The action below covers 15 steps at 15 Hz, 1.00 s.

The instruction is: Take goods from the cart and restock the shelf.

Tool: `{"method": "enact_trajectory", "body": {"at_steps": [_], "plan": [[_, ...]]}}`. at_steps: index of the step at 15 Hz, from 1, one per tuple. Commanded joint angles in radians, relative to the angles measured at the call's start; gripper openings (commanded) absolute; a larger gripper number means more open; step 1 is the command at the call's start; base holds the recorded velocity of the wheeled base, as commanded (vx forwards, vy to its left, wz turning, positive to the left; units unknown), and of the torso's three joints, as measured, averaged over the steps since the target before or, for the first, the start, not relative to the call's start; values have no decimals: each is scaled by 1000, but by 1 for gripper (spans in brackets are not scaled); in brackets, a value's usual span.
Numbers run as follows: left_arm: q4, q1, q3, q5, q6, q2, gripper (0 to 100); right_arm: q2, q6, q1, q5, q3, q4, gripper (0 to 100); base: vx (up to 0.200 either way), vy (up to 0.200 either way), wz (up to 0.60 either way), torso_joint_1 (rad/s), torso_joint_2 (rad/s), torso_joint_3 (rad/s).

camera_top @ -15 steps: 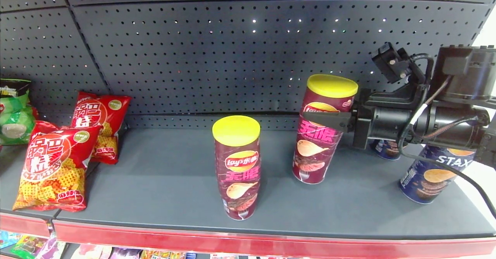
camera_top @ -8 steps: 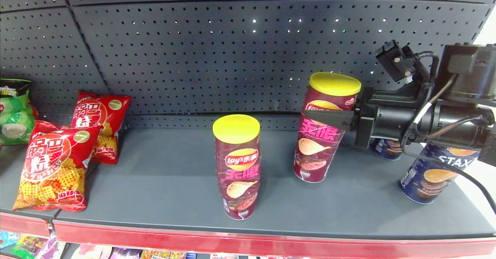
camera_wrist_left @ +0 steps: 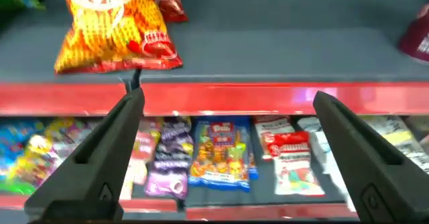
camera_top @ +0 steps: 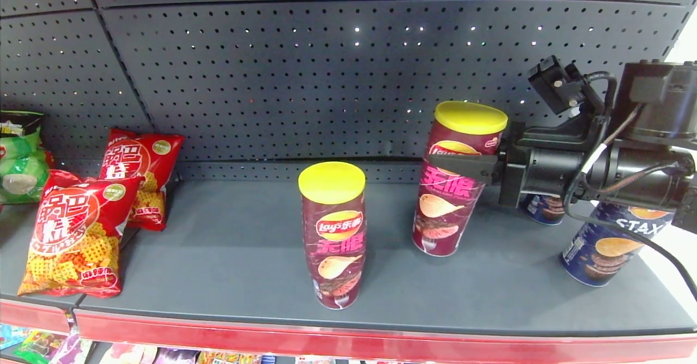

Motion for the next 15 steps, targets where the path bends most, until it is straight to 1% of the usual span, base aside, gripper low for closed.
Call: {"method": "enact_trajectory", "body": {"at_steps": [1,2,3,4,5,8,9,10,11,13,15], "plan": [[-6,-11,10,23,-52,-31,100,-2,0,-5,-4,0,-1,0,0,0,0,0,0,0],[-12,-13,13,31,-52,-31,100,-2,1,-8,-5,0,-1,0,0,0,0,0,0,0],[-14,-11,13,39,-63,-31,100,-1,0,-6,-7,3,-1,0,0,0,0,0,0,0],[-14,-13,13,39,-63,-31,100,-1,0,-8,-7,3,-1,0,0,0,0,0,0,0],[-14,-11,13,36,-49,-31,100,10,0,-6,-7,-2,-1,0,0,0,0,0,0,0],[-11,-13,13,34,-49,-31,100,36,0,-3,-7,-45,1,0,0,0,0,0,0,0],[-11,-13,13,34,-49,-31,100,73,0,2,-7,-92,1,0,0,0,0,0,0,0],[-11,-13,13,34,-48,-31,100,81,0,3,-7,-103,1,0,0,0,0,0,0,0],[-11,-13,13,34,-48,-31,100,133,0,34,-13,-177,3,0,0,0,0,0,0,0],[-11,-13,13,34,-48,-31,100,216,37,101,-45,-279,3,0,0,0,0,0,0,0],[-11,-13,13,34,-48,-31,100,315,67,155,-48,-385,1,0,0,0,0,0,0,0]]}}
